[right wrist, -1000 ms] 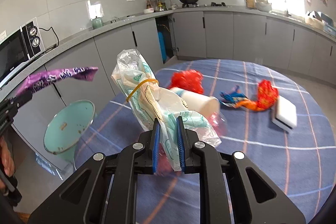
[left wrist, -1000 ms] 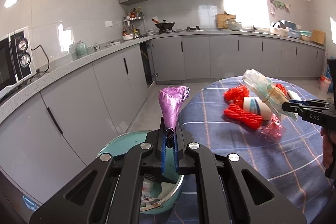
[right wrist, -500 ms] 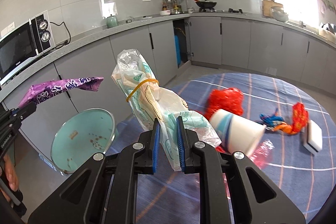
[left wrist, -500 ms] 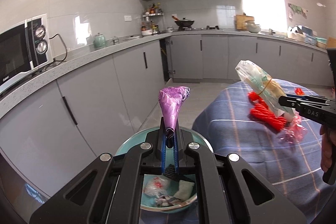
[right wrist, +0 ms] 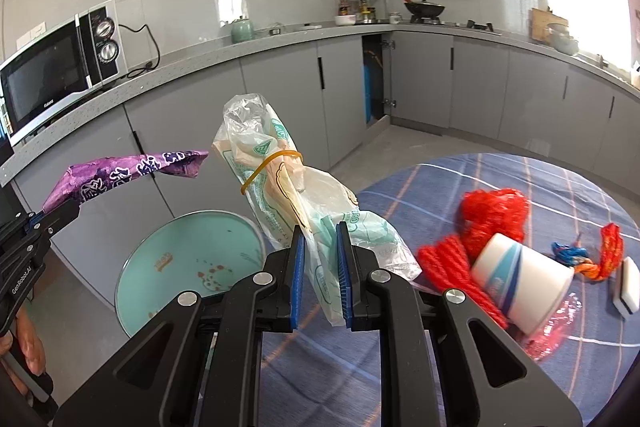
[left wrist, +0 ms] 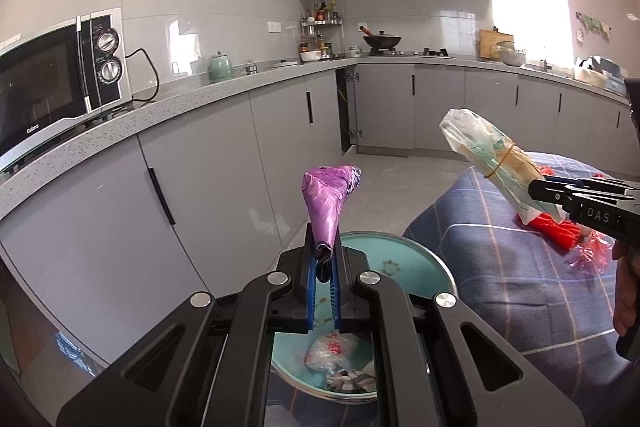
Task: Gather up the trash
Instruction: 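Carry the purple wrapper and clear bag bundle over the teal bin with both tools, then open the left tool over the bin while the right tool releases the bag bundle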
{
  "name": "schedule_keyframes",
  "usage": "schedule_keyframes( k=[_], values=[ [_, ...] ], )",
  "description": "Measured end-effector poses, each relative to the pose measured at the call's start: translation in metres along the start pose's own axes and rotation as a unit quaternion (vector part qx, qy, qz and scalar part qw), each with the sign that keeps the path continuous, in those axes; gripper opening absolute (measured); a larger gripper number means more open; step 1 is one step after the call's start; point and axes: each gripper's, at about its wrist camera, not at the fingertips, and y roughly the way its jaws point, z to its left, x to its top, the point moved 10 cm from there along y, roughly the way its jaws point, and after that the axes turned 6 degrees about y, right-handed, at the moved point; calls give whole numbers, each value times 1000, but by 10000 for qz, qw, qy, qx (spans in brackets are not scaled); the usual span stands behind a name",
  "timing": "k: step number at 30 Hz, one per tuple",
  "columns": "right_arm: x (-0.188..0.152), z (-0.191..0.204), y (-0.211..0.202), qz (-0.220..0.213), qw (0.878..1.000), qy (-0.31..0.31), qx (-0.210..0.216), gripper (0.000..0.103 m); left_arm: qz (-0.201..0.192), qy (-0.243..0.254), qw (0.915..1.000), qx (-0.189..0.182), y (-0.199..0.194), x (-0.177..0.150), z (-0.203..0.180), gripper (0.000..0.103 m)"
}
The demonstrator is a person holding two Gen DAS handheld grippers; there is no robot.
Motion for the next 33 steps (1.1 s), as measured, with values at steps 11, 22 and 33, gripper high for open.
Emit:
schedule_keyframes(
  k=[11,22,33],
  values=[
    [-2,29,16,103,9998,-150,130,16,93,-159,9997,187,5,-9,22,6],
    [-7,47,24,187,9992,-258,226,16,175,-226,9994,185,10,-15,25,6],
    [-15,62,31,275,9984,-400,300,16,232,-223,9994,105,15,-17,24,6]
  ],
)
